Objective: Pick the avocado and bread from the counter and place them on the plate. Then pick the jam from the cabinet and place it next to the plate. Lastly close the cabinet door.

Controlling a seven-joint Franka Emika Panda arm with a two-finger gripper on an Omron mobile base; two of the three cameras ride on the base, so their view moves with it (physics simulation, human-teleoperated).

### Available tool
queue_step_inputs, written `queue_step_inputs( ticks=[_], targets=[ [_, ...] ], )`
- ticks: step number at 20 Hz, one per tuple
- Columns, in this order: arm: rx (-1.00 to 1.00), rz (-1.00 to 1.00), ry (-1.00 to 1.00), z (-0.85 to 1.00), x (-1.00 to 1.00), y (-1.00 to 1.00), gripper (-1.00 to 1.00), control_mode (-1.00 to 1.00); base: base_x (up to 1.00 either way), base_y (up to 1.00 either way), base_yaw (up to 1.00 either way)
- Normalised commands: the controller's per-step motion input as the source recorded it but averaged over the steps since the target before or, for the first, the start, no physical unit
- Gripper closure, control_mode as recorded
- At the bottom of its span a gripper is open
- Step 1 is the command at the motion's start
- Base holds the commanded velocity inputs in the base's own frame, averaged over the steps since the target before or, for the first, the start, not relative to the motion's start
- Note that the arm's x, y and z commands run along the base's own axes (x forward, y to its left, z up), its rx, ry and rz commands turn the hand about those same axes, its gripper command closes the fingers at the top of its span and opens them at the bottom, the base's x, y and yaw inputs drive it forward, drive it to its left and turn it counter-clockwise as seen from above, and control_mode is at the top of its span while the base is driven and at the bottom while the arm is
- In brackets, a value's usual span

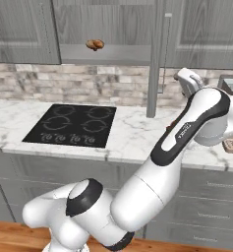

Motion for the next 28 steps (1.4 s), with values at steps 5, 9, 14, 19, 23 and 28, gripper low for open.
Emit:
queue_step_inputs(
  ticks=[5,9,14,19,23,28],
  targets=[
    [0.0,0.04,0.07,-0.06,0.49,0.08,-1.0,-1.0,0.0,0.0,0.0],
    [0.0,0.05,0.02,-0.12,0.13,0.34,-1.0,-1.0,0.0,0.0,0.0],
    [0.01,0.05,0.0,-0.12,0.0,0.58,-1.0,-1.0,0.0,0.0,0.0],
    [0.02,0.05,-0.01,-0.12,0.0,0.76,-1.0,-1.0,0.0,0.0,0.0],
    [0.02,0.02,-0.04,-0.03,0.0,0.82,-1.0,-1.0,0.0,0.0,0.0],
    [0.0,-0.01,-0.08,0.0,0.07,0.8,-1.0,-1.0,0.0,0.0,0.0]
  ],
)
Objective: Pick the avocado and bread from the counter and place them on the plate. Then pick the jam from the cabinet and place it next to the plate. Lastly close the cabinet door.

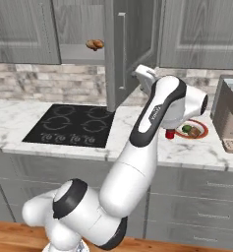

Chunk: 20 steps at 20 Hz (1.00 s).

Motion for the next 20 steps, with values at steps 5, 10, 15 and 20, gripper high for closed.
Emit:
queue_step_inputs(
  ticks=[5,10,15,20],
  targets=[
    [0.0,-0.12,-0.07,0.0,0.38,0.73,-1.0,-1.0,0.0,0.0,0.0],
    [0.0,-0.16,-0.02,0.0,0.56,0.64,-1.0,-1.0,0.0,0.0,0.0],
    [0.0,-0.16,0.0,0.0,0.53,0.57,-1.0,-1.0,0.0,0.0,0.0],
    [0.0,-0.13,0.05,0.0,0.52,0.48,-1.0,-1.0,0.0,0.0,0.0]
  ],
)
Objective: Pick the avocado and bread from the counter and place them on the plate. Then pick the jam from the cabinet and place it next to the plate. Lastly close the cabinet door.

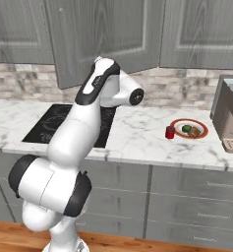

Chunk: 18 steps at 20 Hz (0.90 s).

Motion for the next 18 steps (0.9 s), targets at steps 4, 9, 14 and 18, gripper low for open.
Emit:
queue_step_inputs(
  ticks=[4,9,14,18],
  targets=[
    [0.0,-0.04,0.13,0.0,0.34,0.04,-1.0,-1.0,0.0,0.0,0.0],
    [-0.06,-0.05,0.05,0.0,0.44,0.21,-1.0,-1.0,0.0,0.0,0.0],
    [-0.09,-0.09,0.02,0.0,0.54,0.34,-1.0,-1.0,0.0,0.0,0.0],
    [-0.11,-0.1,0.0,0.0,0.43,0.29,-1.0,-1.0,0.0,0.0,0.0]
  ],
)
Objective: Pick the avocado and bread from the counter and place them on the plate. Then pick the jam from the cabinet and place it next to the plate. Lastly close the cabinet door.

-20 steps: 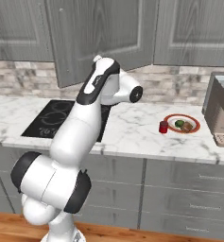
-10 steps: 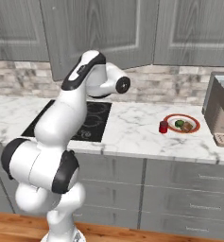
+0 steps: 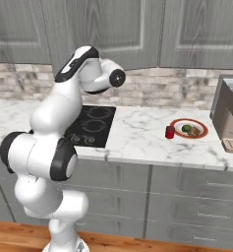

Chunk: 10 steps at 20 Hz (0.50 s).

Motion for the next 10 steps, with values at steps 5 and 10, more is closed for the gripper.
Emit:
queue_step_inputs(
  ticks=[5,10],
  targets=[
    [-0.11,-0.12,0.0,0.0,0.41,0.35,-1.0,-1.0,0.0,0.0,0.0],
    [-0.13,-0.13,0.0,0.0,0.41,0.4,-1.0,-1.0,0.0,0.0,0.0]
  ],
)
